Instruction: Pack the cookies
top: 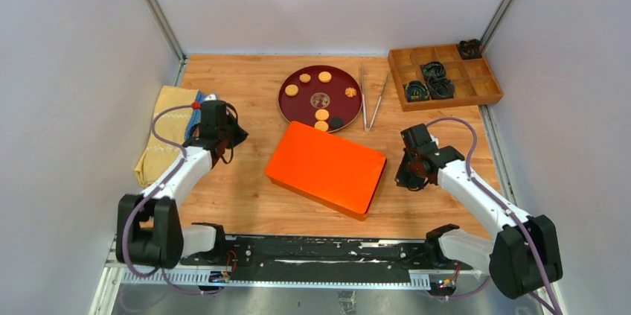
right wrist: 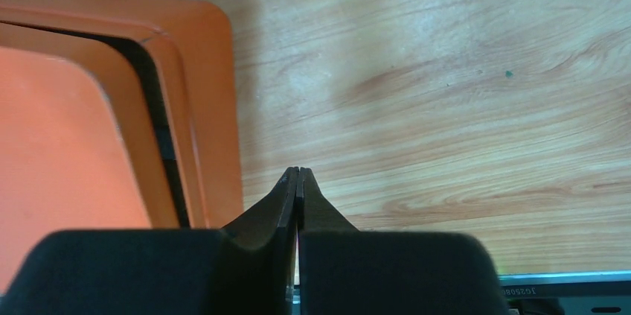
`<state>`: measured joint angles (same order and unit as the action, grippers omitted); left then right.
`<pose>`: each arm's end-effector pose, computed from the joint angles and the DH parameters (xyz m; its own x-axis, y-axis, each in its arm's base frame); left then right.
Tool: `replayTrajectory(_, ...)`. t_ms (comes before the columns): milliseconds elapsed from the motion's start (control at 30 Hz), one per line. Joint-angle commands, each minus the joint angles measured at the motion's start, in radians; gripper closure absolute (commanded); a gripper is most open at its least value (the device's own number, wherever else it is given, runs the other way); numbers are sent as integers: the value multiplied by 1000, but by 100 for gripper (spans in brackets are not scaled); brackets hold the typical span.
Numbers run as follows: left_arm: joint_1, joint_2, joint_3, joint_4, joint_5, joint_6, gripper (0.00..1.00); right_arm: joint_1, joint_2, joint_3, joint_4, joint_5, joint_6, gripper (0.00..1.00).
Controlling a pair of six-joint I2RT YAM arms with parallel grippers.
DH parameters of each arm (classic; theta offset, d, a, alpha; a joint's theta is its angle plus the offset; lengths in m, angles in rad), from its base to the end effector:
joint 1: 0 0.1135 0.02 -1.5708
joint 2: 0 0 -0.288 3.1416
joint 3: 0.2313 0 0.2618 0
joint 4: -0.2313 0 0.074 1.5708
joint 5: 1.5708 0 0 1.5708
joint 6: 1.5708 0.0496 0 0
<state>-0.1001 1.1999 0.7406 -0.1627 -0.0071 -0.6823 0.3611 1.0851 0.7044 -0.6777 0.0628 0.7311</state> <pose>0.2698 -0.0267 0.2507 -0.5094 -0.5826 -0.6334 -0.2925 0.8094 -0.5093 0.1929 0.0695 0.2216 -0.8232 0.4014 -0.4015 0.3034 0.9087 0.2866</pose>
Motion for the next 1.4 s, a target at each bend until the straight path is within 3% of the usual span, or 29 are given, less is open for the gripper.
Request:
replayTrajectory(0, 3, 143, -81, -47, -48, 33, 100, -11, 41, -49, 30, -3, -25, 100)
replayTrajectory(200, -42, 270, -120, 153, 131, -9, 100, -11, 127, -80, 150, -94, -35, 100)
replayTrajectory(467, -238, 312, -45, 236, 174, -42, 100, 37, 310, 39, 263, -257, -96, 100)
replayTrajectory(800, -276, 77, -152, 221, 196, -82, 100, 60, 461, 290, 210, -412, -236, 100)
replayTrajectory(1100, -277, 47, -214, 222, 195, -84, 100, 20, 550, 376, 136, -356, -277, 100)
replayTrajectory(1267, -277, 47, -187, 203, 191, -70, 100, 9, 553, 388, 102, -212, -237, 100)
replayTrajectory(1367, -277, -19, -164, 111, 151, -48, 100, 9, 527, 393, 95, -142, -225, 100)
